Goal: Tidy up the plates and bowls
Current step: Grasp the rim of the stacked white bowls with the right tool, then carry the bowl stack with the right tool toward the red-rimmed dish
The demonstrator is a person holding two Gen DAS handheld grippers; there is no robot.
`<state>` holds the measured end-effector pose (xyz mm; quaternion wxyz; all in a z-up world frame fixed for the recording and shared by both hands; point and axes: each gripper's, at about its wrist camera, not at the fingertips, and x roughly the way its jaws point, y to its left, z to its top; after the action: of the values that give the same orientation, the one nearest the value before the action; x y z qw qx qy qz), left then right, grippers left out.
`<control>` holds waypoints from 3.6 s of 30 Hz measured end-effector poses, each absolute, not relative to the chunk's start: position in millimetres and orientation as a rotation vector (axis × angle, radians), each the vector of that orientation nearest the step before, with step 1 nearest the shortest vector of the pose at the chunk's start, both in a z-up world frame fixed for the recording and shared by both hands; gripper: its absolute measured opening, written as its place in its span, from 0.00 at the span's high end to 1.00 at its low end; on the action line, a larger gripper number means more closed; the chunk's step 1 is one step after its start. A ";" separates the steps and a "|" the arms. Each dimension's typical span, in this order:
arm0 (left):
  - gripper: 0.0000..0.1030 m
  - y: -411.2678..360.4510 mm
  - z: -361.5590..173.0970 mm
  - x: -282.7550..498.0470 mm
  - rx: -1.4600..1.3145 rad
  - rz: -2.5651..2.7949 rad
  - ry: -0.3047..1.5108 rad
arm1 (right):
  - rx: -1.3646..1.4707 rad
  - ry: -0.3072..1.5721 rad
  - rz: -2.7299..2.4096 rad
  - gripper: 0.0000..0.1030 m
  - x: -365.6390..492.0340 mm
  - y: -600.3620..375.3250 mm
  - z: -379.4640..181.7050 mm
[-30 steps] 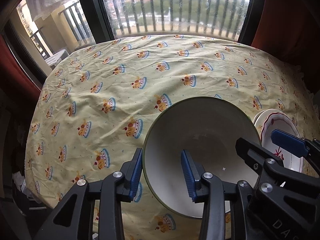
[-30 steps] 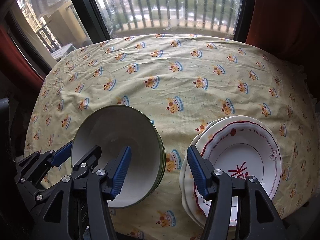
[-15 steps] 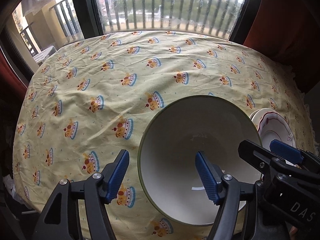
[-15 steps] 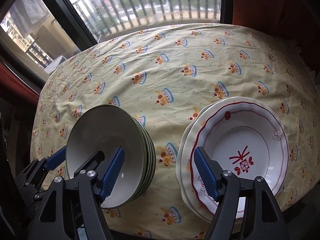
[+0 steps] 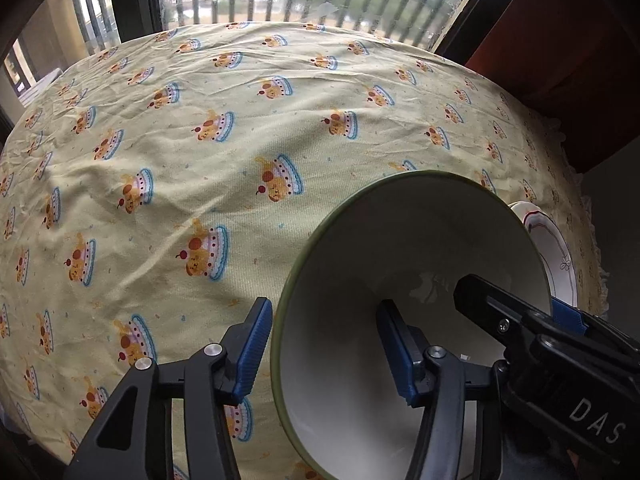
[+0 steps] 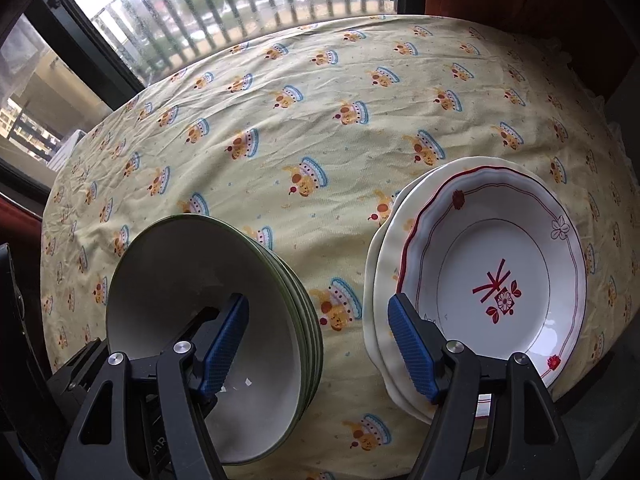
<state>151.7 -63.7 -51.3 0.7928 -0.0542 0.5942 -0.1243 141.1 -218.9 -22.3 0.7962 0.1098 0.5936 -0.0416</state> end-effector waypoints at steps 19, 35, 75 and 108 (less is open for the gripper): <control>0.48 -61.2 -49.3 138.6 -0.100 -0.322 1.305 | 0.275 1.339 -0.037 0.27 147.6 -195.3 -49.6; 0.44 -74.1 -48.7 144.1 -0.057 -0.209 1.291 | 0.307 1.355 0.119 0.31 158.4 -198.5 -54.2; 0.45 -84.5 10.7 124.0 0.000 -0.335 1.221 | 0.347 1.258 -0.006 0.36 123.3 -209.2 14.5; 0.45 -221.4 3.1 118.8 -0.152 -0.219 1.208 | 0.192 1.272 0.107 0.36 134.4 -350.5 17.5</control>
<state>118.8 -221.4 3.1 0.8147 -0.0712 0.5663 -0.1027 134.4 -350.5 17.5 0.7990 0.0894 0.5926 0.0498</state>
